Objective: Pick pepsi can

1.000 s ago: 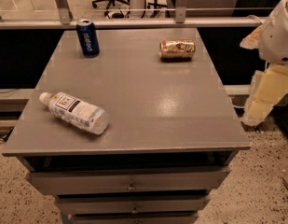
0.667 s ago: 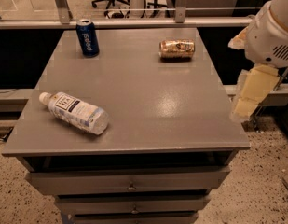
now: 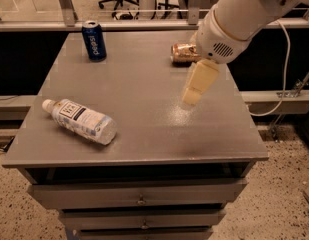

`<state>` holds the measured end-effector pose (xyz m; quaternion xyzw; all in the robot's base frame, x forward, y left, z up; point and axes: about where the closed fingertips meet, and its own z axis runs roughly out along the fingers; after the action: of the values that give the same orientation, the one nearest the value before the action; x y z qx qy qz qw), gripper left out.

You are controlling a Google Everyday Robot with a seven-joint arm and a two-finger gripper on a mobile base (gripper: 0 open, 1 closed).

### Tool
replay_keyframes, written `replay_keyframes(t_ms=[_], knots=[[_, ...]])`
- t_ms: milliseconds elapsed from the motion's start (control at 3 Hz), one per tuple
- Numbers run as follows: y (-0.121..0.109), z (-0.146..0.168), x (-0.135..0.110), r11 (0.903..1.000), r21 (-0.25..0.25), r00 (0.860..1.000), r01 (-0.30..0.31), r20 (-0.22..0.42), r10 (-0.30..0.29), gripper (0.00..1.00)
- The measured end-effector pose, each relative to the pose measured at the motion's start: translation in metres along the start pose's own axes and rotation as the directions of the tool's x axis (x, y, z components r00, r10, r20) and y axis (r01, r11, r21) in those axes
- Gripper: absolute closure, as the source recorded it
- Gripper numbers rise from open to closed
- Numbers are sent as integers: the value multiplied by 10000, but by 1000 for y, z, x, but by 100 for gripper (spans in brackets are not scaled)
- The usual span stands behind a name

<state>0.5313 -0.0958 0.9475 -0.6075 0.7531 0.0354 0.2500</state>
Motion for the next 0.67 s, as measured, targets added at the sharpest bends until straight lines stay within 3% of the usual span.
replay_keyframes(t_ms=[667], knots=[[-3, 6, -8, 10000, 35, 9998, -54, 204, 53, 0]])
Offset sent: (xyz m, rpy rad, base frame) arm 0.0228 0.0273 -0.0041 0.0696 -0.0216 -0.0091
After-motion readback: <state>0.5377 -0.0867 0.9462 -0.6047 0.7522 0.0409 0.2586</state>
